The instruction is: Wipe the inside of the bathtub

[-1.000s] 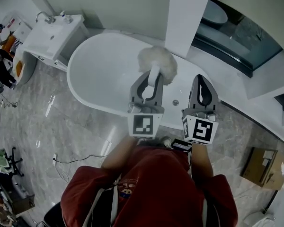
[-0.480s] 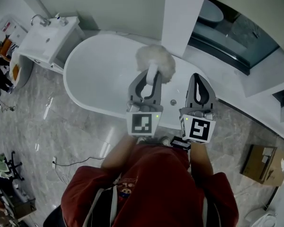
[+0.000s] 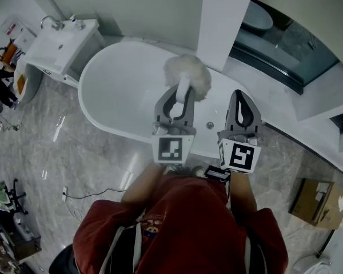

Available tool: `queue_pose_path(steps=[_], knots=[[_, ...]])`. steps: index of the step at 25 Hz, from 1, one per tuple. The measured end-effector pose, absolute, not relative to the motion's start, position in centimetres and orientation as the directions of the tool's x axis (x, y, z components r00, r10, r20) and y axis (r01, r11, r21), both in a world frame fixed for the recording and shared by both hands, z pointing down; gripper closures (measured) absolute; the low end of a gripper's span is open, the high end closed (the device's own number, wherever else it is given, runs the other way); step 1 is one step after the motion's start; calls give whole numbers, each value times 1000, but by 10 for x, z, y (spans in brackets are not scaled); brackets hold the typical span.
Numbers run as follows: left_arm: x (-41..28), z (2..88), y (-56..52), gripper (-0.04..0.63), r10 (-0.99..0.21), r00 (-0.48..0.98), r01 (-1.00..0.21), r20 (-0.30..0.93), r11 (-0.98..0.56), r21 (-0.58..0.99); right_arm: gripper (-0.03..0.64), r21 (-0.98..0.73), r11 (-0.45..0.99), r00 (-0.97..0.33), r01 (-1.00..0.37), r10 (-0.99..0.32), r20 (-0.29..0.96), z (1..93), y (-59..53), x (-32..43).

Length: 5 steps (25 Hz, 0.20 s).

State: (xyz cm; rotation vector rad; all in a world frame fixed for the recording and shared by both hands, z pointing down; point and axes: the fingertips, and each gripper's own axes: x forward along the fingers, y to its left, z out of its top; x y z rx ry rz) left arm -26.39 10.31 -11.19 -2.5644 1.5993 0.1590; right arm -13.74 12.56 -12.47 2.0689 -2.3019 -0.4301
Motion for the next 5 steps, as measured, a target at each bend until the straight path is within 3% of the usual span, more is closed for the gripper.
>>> queue_pose_path(steps=[5], knots=[[-267,-112,107,502,-888,433,-901,-154,-429,-58,603,223,91,-130,-971,-977,-168,-123,130,-139]])
